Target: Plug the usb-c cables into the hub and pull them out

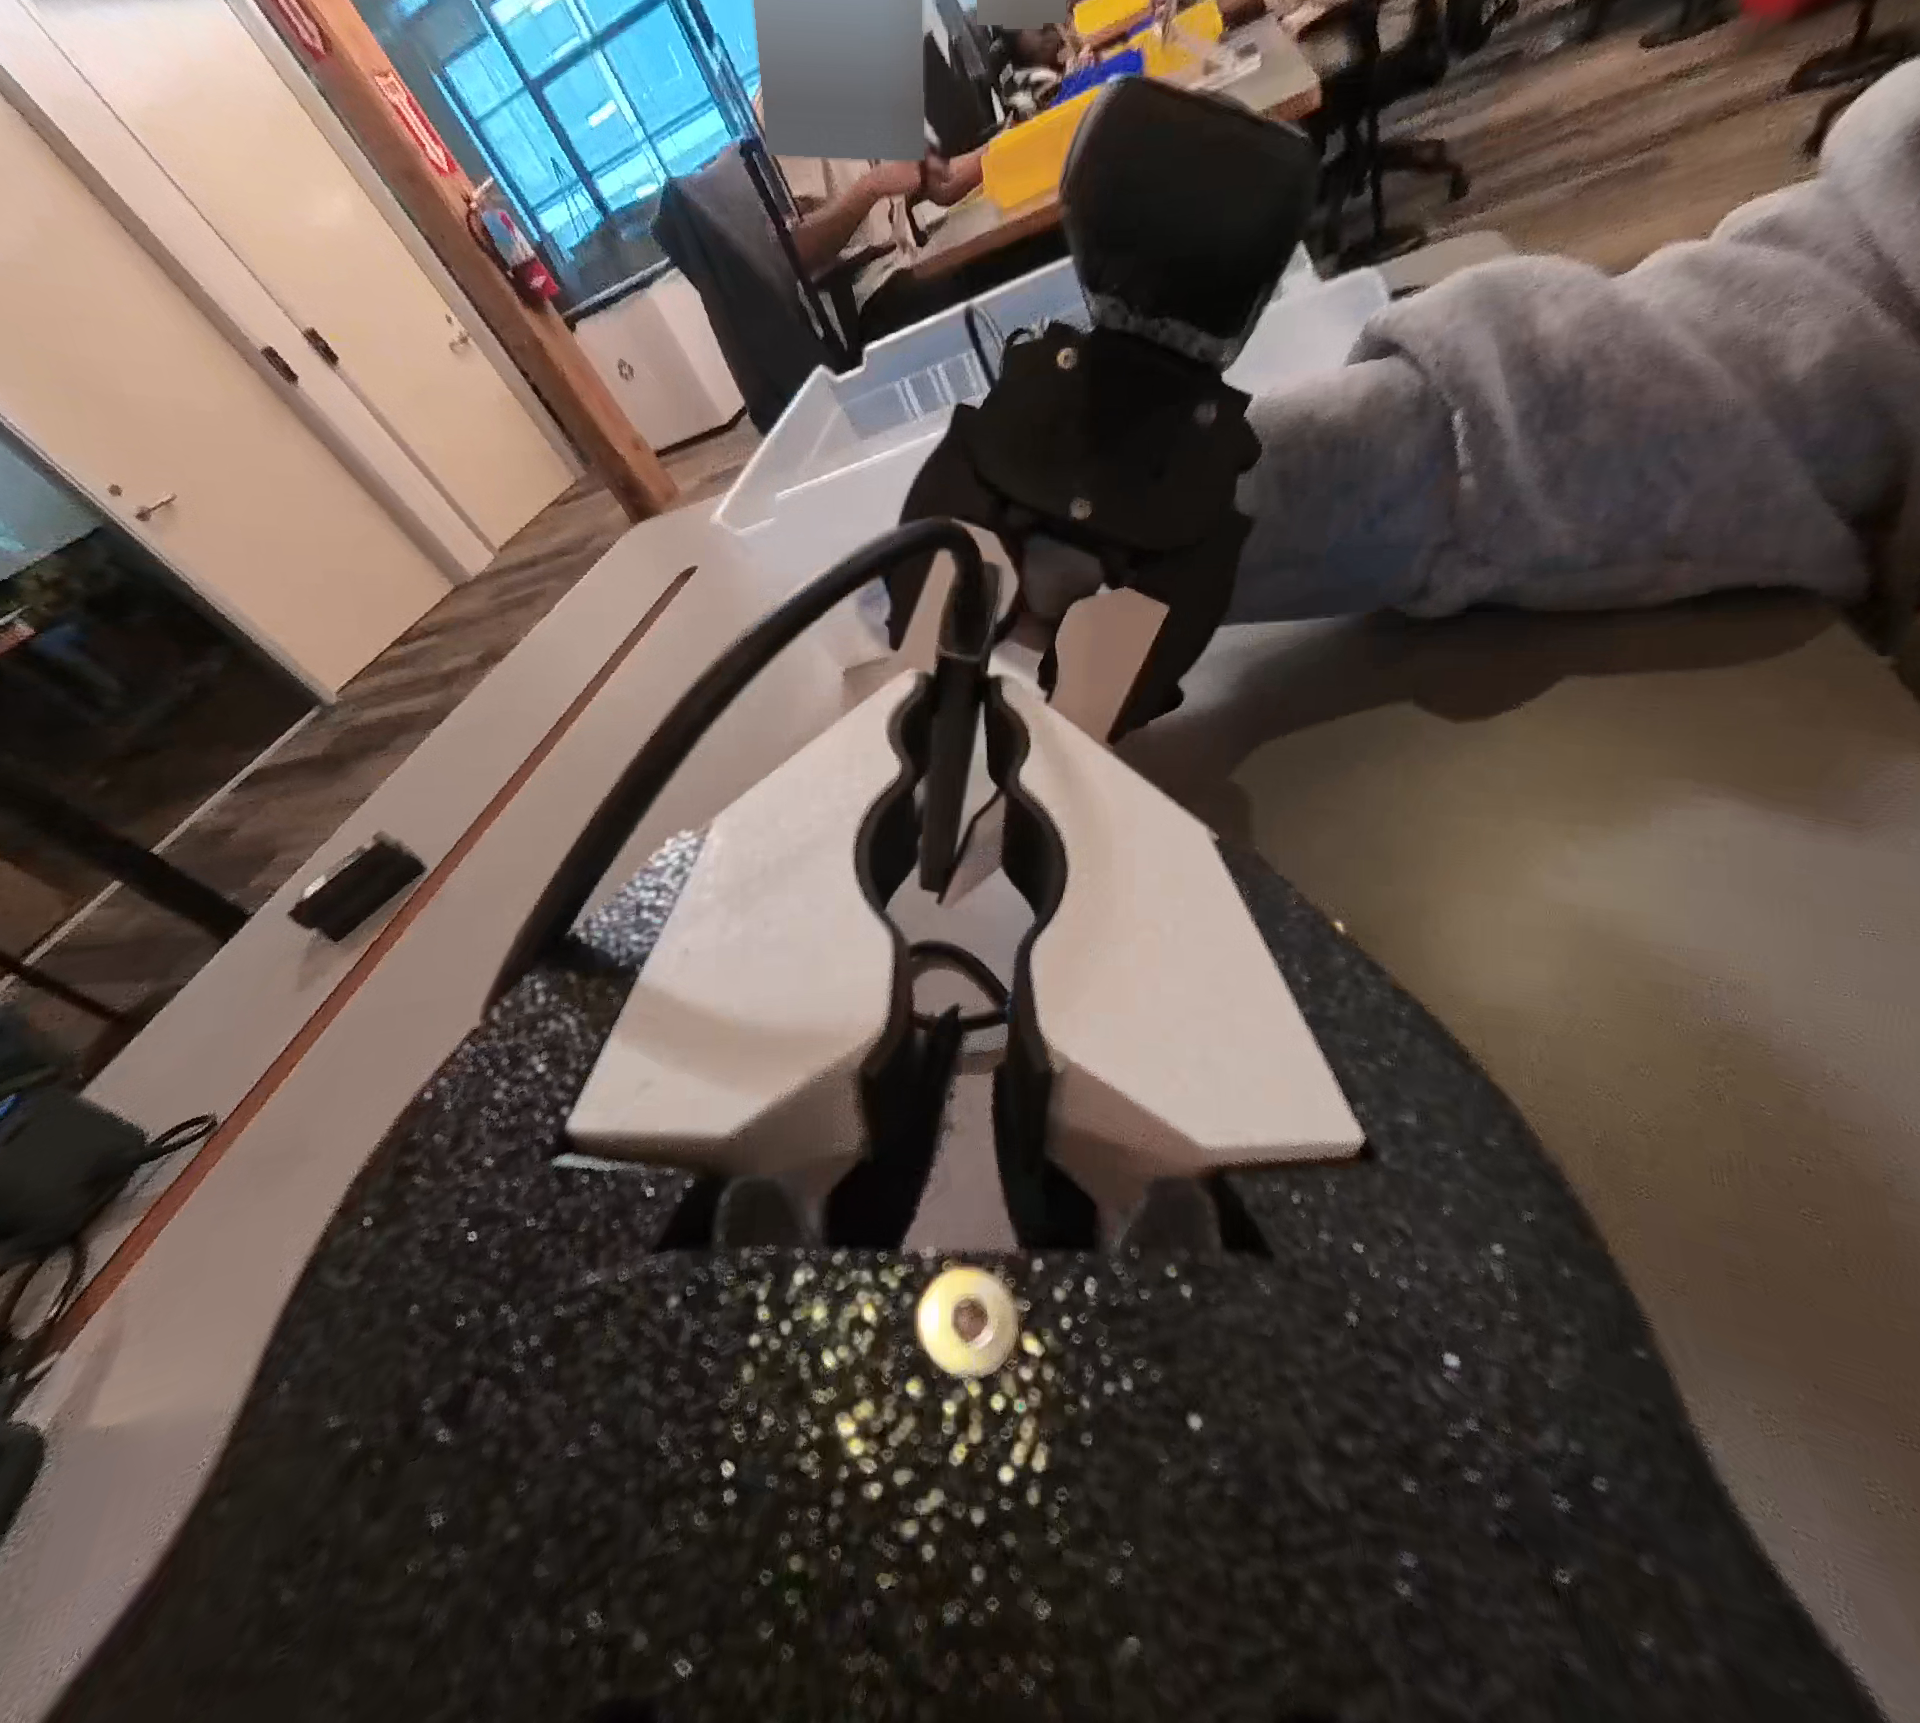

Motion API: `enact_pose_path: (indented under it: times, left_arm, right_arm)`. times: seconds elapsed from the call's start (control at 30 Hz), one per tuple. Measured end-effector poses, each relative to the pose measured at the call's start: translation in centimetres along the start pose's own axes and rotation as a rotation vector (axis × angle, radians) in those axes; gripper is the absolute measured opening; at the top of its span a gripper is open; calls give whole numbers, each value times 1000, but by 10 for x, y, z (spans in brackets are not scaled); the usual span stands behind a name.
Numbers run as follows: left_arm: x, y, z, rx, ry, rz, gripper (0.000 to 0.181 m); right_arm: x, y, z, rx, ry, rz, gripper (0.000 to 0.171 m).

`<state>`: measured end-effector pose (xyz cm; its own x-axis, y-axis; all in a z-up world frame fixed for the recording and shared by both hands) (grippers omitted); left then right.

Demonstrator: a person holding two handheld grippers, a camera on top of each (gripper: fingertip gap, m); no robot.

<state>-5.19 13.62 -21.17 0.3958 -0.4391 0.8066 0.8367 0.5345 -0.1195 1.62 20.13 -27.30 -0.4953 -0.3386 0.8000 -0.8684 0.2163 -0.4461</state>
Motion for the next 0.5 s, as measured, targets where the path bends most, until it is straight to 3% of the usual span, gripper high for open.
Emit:
enact_pose_path:
  times: [0.2, 0.27, 0.33, 0.4, 0.5]
  left_arm:
    - [-7, 1, -2, -21, -61, 8, 11]
    - [-10, 4, -5, -53, -72, 32, 31]
    - [-10, 7, -9, -77, -42, 53, 38]
    - [-12, 10, -12, -81, 17, 105, 36]
    - [-17, 15, -17, -90, 99, 182, 17]
  right_arm:
    - [-6, -8, -4, -13, -17, 92, 8]
    - [-5, -10, -4, -23, -45, 113, 8]
    - [-3, -11, -2, -25, -71, 129, 8]
    - [-2, -12, 1, -28, -107, 155, 8]
    - [1, -13, 6, -28, -145, 179, 8]
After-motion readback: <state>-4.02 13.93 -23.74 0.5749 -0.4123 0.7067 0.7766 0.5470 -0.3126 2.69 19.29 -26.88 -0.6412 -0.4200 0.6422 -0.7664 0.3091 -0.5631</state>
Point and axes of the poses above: each gripper's, where its closed fingertips meet, y out along the fingers, x out of its top, z = x × y across the jaws, the point moved 5 cm from there along -y, back along the fingers, and after that the axes turned 13 degrees about y, right-handed, at the moved point
